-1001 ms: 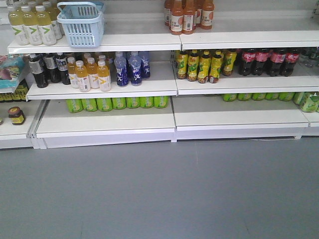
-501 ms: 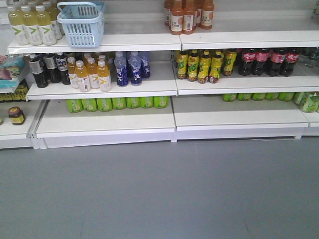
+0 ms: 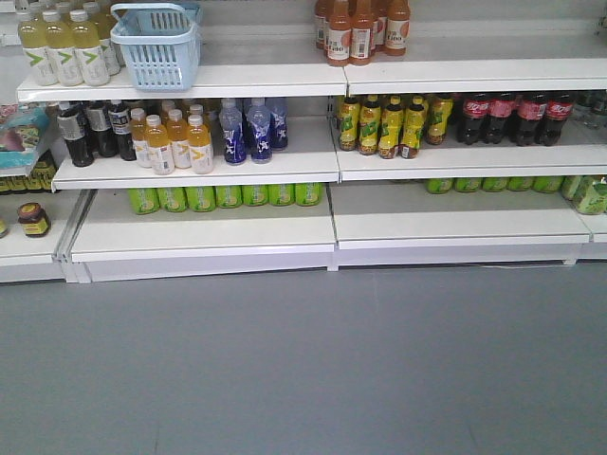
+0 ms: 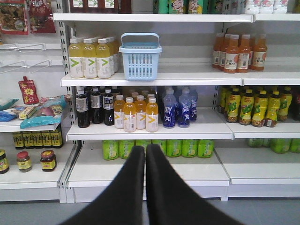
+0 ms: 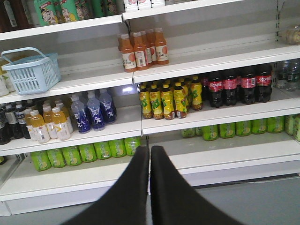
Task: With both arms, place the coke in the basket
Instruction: 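Drive the base toward the light-blue basket on the shelf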
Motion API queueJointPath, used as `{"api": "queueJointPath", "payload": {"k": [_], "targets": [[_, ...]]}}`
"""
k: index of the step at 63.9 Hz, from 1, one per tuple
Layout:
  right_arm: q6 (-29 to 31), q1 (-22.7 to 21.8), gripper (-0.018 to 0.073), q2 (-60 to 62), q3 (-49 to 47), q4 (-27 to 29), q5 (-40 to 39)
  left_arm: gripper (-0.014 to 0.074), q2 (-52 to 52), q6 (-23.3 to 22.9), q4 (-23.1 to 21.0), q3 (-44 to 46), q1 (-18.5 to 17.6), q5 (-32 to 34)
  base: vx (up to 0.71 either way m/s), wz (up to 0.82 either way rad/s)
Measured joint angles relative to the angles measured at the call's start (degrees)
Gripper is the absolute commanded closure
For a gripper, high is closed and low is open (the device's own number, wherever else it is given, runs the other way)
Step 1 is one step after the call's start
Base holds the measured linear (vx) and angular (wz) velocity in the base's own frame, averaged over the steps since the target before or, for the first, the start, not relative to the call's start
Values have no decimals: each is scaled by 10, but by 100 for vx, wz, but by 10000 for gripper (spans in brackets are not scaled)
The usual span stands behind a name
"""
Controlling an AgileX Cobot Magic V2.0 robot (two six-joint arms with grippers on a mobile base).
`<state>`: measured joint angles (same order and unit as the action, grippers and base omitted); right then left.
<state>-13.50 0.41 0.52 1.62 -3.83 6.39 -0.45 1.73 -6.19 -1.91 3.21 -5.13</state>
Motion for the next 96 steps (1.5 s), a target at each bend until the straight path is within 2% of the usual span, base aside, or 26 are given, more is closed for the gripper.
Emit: {"api": "queueJointPath", "payload": {"k": [96], "targets": [[0, 0, 564, 0, 0, 0, 0, 603, 0, 0, 0, 0, 0, 0, 10, 8]]}}
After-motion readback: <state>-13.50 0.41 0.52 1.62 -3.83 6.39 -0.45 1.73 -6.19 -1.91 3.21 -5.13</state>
